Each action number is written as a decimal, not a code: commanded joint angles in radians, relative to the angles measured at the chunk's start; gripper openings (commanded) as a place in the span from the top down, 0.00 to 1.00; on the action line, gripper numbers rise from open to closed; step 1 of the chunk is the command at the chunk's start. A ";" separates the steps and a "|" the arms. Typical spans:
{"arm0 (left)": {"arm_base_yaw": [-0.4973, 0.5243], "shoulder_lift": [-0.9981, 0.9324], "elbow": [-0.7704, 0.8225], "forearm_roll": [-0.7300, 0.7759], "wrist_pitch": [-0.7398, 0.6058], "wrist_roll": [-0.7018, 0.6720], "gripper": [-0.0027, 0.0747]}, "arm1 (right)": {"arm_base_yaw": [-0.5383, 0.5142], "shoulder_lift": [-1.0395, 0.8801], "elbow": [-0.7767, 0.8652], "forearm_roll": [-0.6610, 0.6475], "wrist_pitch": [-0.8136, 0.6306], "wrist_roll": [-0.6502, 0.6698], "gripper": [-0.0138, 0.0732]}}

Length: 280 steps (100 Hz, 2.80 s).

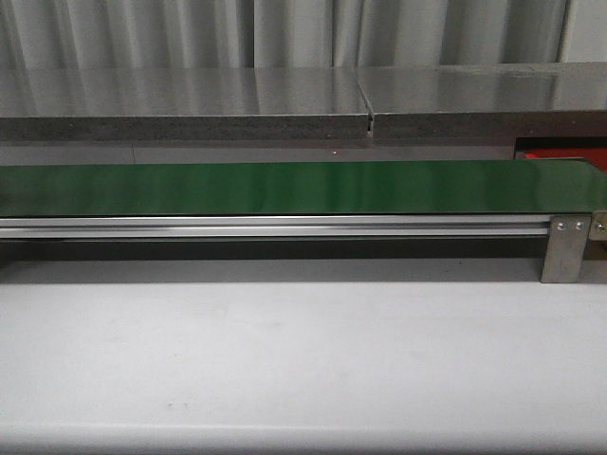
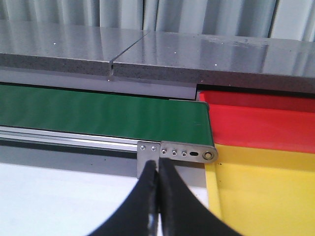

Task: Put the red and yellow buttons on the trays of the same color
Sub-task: 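Carry the red button onto the green belt and open the left gripper, then move the left gripper to a yellow button and grasp it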

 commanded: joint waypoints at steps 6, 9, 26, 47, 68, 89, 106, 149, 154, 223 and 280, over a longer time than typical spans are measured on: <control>-0.006 -0.052 -0.057 0.000 -0.010 -0.003 0.42 | -0.005 -0.014 -0.017 -0.006 -0.084 -0.002 0.98; -0.006 -0.052 -0.067 0.000 0.000 -0.003 0.34 | -0.005 -0.014 -0.017 -0.006 -0.084 -0.002 0.98; -0.006 -0.052 -0.151 0.000 0.062 -0.003 0.18 | -0.005 -0.014 -0.017 -0.006 -0.084 -0.002 0.98; -0.006 -0.065 -0.233 0.030 0.110 -0.003 0.18 | -0.005 -0.014 -0.017 -0.006 -0.084 -0.002 0.98; 0.057 -0.097 -0.233 0.034 0.100 -0.008 0.18 | -0.005 -0.014 -0.017 -0.006 -0.084 -0.002 0.98; 0.185 -0.097 -0.187 0.034 0.132 -0.035 0.18 | -0.005 -0.014 -0.017 -0.006 -0.084 -0.002 0.98; 0.289 -0.097 -0.126 0.038 0.124 -0.035 0.18 | -0.005 -0.014 -0.017 -0.006 -0.084 -0.002 0.98; 0.429 -0.097 0.019 0.012 0.023 -0.035 0.18 | -0.005 -0.014 -0.017 -0.006 -0.084 -0.002 0.98; 0.429 -0.097 0.034 0.012 0.000 -0.035 0.18 | -0.005 -0.014 -0.017 -0.006 -0.084 -0.002 0.98; 0.429 -0.034 0.081 0.026 -0.140 -0.035 0.18 | -0.005 -0.014 -0.017 -0.006 -0.084 -0.002 0.98; 0.429 0.058 0.081 0.027 -0.175 -0.035 0.18 | -0.005 -0.014 -0.017 -0.006 -0.084 -0.002 0.98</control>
